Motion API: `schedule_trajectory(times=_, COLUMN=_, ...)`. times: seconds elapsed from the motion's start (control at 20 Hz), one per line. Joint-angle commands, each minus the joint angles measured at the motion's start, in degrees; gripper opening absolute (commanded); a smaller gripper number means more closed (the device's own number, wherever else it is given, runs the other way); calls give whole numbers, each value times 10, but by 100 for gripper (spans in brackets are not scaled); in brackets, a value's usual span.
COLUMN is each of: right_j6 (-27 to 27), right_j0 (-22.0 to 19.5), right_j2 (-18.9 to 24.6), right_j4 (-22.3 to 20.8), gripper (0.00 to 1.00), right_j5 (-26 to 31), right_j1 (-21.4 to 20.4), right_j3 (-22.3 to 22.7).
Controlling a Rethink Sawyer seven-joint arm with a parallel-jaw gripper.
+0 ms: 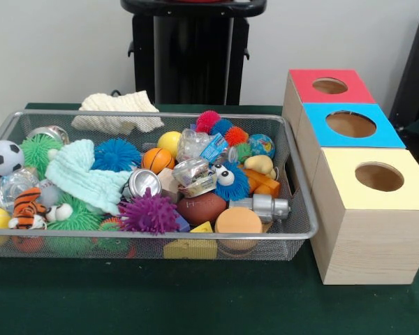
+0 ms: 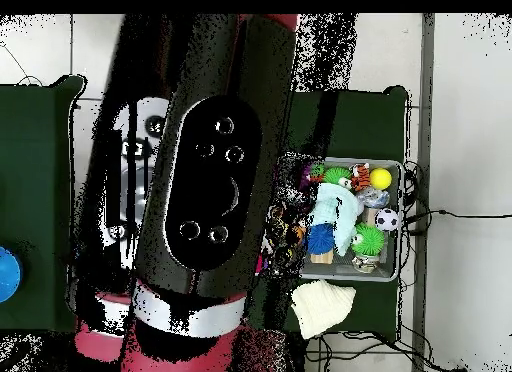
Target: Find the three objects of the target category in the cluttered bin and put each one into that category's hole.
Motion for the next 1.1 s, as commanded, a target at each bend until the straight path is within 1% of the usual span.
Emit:
schedule_trajectory(times=0.05, right_j6=-165, right_j0=1, right_j2=48, right_j4=-75, gripper=0, right_j5=-19, right_j1=49, right_j3=-9)
schedule_trajectory(times=0.45, right_j6=-160, right_j0=6, right_j2=75, right_j4=-103, gripper=0, right_j5=-23, right_j1=49, right_j3=-7)
schedule_trajectory(times=0.7, right_j6=-158, right_j0=9, right_j2=82, right_j4=-113, gripper=0, right_j5=-19, right_j1=46, right_j3=-7)
schedule_trajectory(times=0.8, right_j6=-164, right_j0=1, right_j2=68, right_j4=-94, gripper=0, right_j5=-6, right_j1=44, right_j3=-9)
schedule_trajectory(times=0.9, right_j6=-159, right_j0=-3, right_j2=53, right_j4=-78, gripper=0, right_j5=6, right_j1=43, right_j3=-9)
schedule_trajectory(times=1.1, right_j6=-154, right_j0=-2, right_j2=45, right_j4=-74, gripper=0, right_j5=3, right_j1=40, right_j3=-10)
